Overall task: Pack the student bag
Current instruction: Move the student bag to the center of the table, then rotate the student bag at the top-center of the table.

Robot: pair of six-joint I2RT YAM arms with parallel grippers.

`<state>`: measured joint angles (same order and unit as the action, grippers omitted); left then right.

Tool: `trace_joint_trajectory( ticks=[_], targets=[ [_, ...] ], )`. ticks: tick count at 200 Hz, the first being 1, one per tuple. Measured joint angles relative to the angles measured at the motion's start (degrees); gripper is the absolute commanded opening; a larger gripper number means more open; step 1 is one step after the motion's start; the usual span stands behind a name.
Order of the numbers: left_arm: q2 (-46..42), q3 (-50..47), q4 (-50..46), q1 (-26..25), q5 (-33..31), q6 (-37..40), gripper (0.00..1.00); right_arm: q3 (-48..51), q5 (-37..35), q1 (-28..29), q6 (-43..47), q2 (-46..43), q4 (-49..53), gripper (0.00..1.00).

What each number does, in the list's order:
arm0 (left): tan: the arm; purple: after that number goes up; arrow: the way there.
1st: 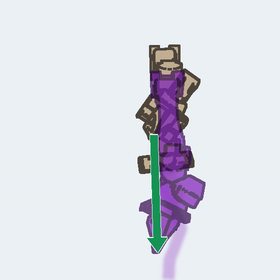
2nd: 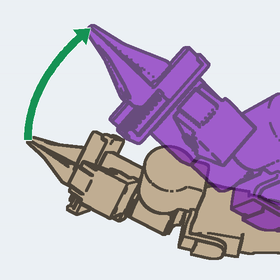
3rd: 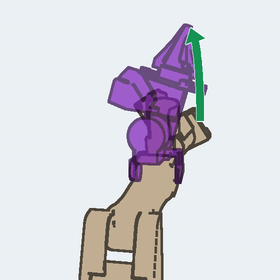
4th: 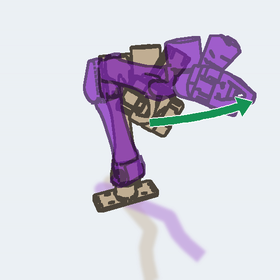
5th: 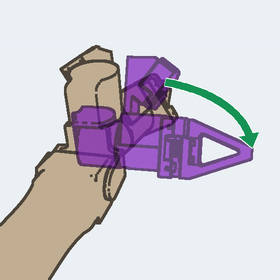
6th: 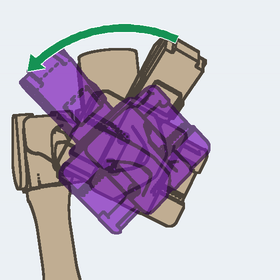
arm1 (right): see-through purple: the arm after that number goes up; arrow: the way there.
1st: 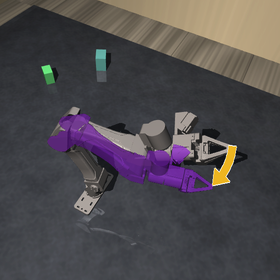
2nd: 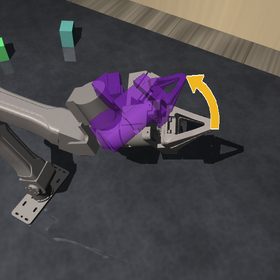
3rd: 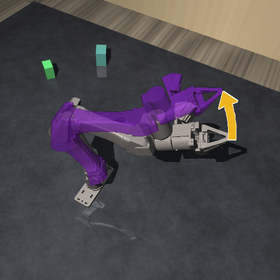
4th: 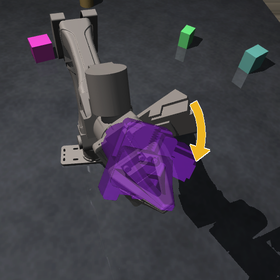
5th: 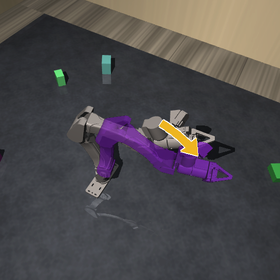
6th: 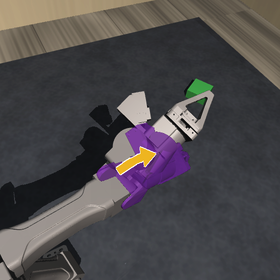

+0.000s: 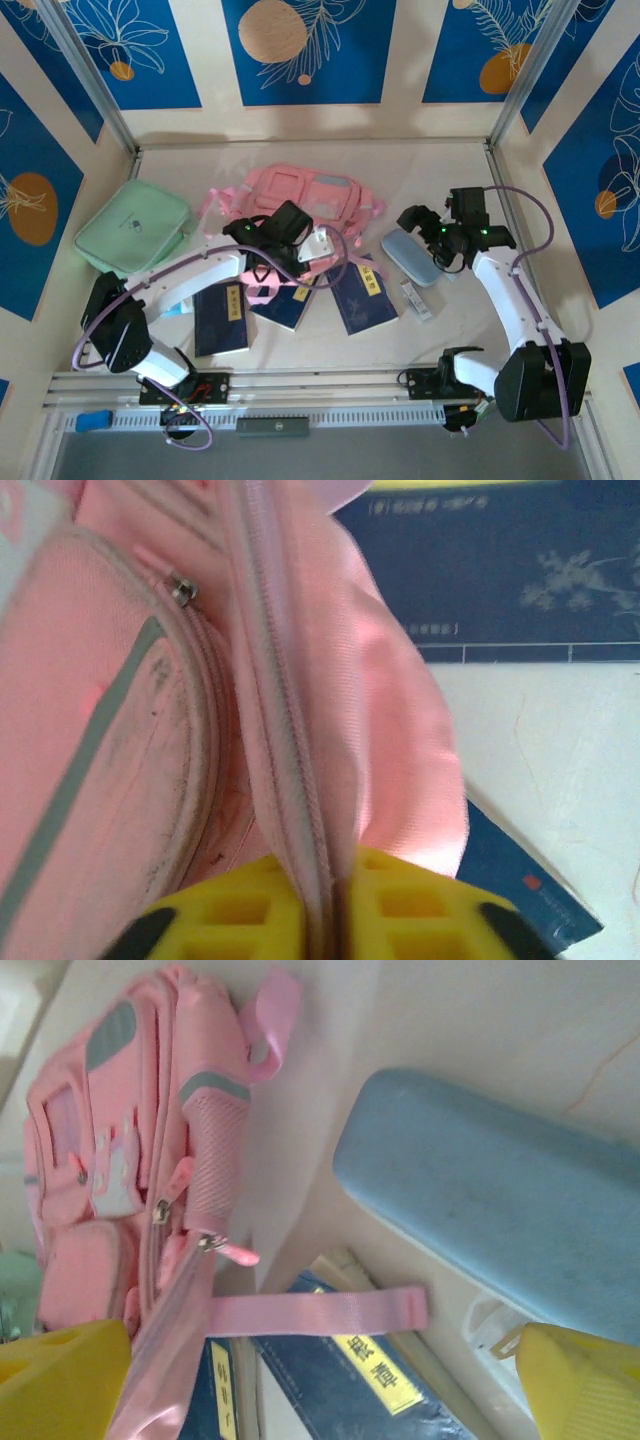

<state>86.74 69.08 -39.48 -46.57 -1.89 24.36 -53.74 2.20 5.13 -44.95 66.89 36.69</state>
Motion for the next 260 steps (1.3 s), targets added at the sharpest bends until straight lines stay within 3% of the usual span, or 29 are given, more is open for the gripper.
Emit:
trace_joint_trajectory(
  ticks=[10,46,65,76,96,127,182,207,260],
  targets=[
    [0.0,-1.1,0.7,0.6,0.2,-1.0,0.51,-0.2,0.2,1.6,-0.5,1.5,0.0,0.99],
    [-2.0,-1.2,2.5,1.5,1.6,-5.8,0.7,-3.2,1.1,5.4,-2.1,7.4,-0.2,0.99],
    [-5.6,-1.2,4.1,1.5,3.3,-14.2,0.79,-5.9,1.7,6.5,-3.2,11.0,-1.2,0.99],
    [-7.8,-1.2,5.7,1.4,3.4,-21.3,0.8,-8.3,1.7,7.5,-3.5,14.2,-1.7,1.0],
    [-10.5,-2.3,8.8,1.4,2.6,-37.1,0.81,-12.6,1.7,9.8,-4.1,20.4,-3.1,0.89],
    [-15.7,-12.7,12.8,1.3,-0.8,-58.7,0.85,-16.7,2.5,12.4,-4.5,29.4,-5.4,0.82],
    [-19.7,-25.6,15.6,1.2,-5.9,-81.1,0.87,-21.3,2.8,13.7,-4.6,41.6,-7.6,0.78],
    [-20.0,-28.6,17.7,1.2,-7.5,-86.2,0.88,-23.7,3.5,13.8,-3.9,45.4,-8.9,0.65],
    [-18.8,-31.4,23.7,2.1,-9.2,-89.3,0.89,-24.2,6.7,13.7,-2.8,46.1,-12.9,0.11]
  ],
)
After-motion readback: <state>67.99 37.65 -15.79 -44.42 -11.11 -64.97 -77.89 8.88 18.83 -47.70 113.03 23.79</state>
